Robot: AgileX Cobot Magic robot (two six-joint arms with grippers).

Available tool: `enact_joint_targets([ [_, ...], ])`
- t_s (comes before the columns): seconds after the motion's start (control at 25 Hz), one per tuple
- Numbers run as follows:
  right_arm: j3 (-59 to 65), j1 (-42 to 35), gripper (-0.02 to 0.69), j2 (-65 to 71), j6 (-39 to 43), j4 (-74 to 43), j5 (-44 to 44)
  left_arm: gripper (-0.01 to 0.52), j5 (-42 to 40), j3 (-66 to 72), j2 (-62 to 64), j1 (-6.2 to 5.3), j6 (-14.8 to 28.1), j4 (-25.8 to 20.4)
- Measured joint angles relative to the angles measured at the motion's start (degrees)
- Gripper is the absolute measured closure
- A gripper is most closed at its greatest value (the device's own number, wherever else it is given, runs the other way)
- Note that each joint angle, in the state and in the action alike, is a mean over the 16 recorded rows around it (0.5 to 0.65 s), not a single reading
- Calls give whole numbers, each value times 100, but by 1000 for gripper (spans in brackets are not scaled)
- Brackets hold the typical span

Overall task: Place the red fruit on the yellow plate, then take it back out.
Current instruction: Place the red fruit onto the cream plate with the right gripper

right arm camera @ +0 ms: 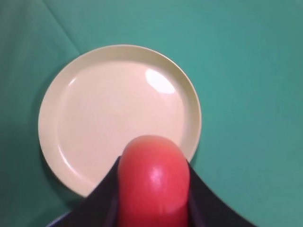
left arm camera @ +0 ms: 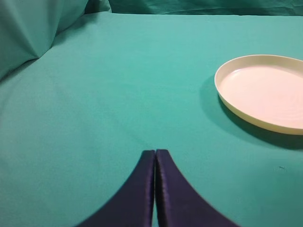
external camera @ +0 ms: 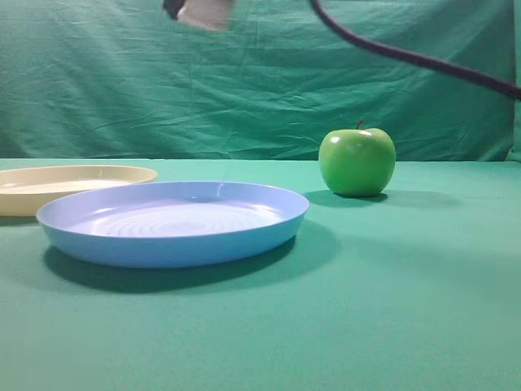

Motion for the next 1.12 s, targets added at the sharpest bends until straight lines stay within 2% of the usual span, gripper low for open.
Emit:
enact_joint_targets([
  [0.16, -352, 143, 454, 565, -359, 248, -308, 514, 0, 0, 0, 0, 0, 0],
  [0.28, -515, 206, 421, 868, -639, 411, -497, 514, 0, 0, 0, 0, 0, 0],
  [0.64, -670, 242, 187, 1222, -1098, 642, -734, 514, 0, 0, 0, 0, 0, 0],
  [0.8, -672, 207, 120, 1068, -1122, 643, -566, 514, 0, 0, 0, 0, 0, 0],
  [0.92, -674, 132, 147, 820, -1047, 641, -280, 514, 0, 0, 0, 0, 0, 0],
  [1.12, -679, -107, 325, 197, -767, 628, 500, 514, 0, 0, 0, 0, 0, 0],
])
